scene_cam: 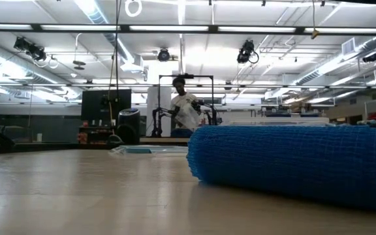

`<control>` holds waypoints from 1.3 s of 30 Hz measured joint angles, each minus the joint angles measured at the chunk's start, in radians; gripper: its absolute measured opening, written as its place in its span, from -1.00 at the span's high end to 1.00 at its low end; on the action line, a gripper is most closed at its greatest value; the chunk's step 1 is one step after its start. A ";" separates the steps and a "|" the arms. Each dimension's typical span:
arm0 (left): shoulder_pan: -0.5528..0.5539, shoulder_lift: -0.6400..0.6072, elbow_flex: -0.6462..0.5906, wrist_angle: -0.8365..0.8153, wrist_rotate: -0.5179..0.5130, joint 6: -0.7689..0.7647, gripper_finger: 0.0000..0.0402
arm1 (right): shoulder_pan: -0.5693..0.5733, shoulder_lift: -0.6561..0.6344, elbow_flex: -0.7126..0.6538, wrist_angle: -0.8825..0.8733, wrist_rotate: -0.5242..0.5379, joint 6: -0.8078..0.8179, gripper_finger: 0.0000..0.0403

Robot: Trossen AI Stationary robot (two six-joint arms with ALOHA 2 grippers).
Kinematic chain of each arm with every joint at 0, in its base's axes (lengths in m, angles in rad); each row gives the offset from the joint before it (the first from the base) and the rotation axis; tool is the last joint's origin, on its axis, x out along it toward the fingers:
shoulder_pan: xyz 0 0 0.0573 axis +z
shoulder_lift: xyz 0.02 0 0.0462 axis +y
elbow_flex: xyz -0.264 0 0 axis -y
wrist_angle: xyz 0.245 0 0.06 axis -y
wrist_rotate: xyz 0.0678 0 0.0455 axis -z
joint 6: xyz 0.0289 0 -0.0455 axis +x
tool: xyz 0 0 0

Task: Roll bandage
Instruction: Roll the blue bandage

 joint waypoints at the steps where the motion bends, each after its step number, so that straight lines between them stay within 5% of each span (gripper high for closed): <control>1: 0.000 -0.027 0.001 -0.048 -0.027 0.011 0.99 | 0.000 0.000 0.000 0.000 0.001 0.006 0.99; 12: -0.034 -0.143 -0.001 -0.310 -0.060 0.039 1.00 | -0.005 0.000 0.000 0.033 0.072 0.034 0.99; 16: -0.048 -0.141 -0.038 -0.271 -0.020 0.042 1.00 | -0.006 0.000 0.000 0.035 0.074 0.058 0.99; 23: -0.055 -0.222 -0.356 0.133 0.000 -0.003 1.00 | -0.009 0.000 0.000 0.043 0.080 0.102 0.99; 27: -0.055 -0.286 -0.585 0.291 -0.082 -0.098 1.00 | -0.012 0.000 0.000 0.075 0.057 0.083 0.99; 32: -0.055 -0.307 -0.794 0.325 -0.217 -0.280 1.00 | -0.025 0.000 0.000 0.119 0.041 0.058 0.99; 39: -0.055 -0.308 -0.900 0.318 -0.375 -0.454 1.00 | -0.048 0.006 0.000 0.141 0.041 0.007 0.99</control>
